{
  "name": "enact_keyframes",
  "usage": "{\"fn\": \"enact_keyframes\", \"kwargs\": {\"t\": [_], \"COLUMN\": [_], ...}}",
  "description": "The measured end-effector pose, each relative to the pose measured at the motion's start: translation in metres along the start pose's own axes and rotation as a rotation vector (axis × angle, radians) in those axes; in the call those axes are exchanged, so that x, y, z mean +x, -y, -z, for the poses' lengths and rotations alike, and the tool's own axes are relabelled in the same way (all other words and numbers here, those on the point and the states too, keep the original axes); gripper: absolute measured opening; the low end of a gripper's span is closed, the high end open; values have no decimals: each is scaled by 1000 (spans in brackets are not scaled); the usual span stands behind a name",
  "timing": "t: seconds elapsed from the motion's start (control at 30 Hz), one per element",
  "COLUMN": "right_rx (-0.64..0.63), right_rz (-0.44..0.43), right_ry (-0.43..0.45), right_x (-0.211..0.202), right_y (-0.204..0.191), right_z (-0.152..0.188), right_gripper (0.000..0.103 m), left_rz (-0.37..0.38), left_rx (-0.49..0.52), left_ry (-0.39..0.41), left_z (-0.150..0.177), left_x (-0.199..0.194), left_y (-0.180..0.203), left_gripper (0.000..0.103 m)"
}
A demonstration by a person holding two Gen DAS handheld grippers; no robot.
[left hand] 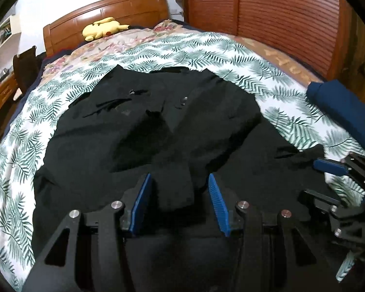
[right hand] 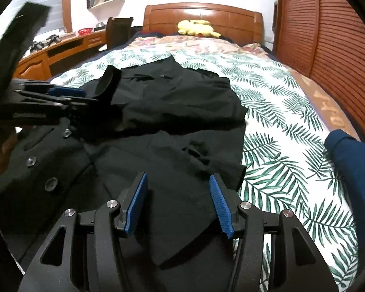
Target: Fold large clothes
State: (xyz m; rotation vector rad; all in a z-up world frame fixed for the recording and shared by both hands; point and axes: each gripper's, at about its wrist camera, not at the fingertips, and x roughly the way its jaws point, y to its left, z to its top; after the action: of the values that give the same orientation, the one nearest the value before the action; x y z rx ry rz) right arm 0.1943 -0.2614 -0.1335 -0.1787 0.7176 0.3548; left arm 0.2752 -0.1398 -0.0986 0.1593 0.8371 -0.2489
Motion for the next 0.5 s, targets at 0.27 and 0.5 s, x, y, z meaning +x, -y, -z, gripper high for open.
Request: {"fn": "enact_keyframes", "kwargs": {"t": [0.27, 0.5], "right_rx": [-1, -16], "right_rz": [-15, -4], "right_ry": [4, 4], "right_x": [-2, -1], "right_y": [3, 0], "right_z": [1, 0], "right_gripper": [54, 54], "left_rz": [-143, -152], "left_rx": [92, 109], "left_ry": [-25, -24], "left_z": [10, 27], "left_x": [7, -9], "left_y": [2, -21], "left_gripper": [47, 20]}}
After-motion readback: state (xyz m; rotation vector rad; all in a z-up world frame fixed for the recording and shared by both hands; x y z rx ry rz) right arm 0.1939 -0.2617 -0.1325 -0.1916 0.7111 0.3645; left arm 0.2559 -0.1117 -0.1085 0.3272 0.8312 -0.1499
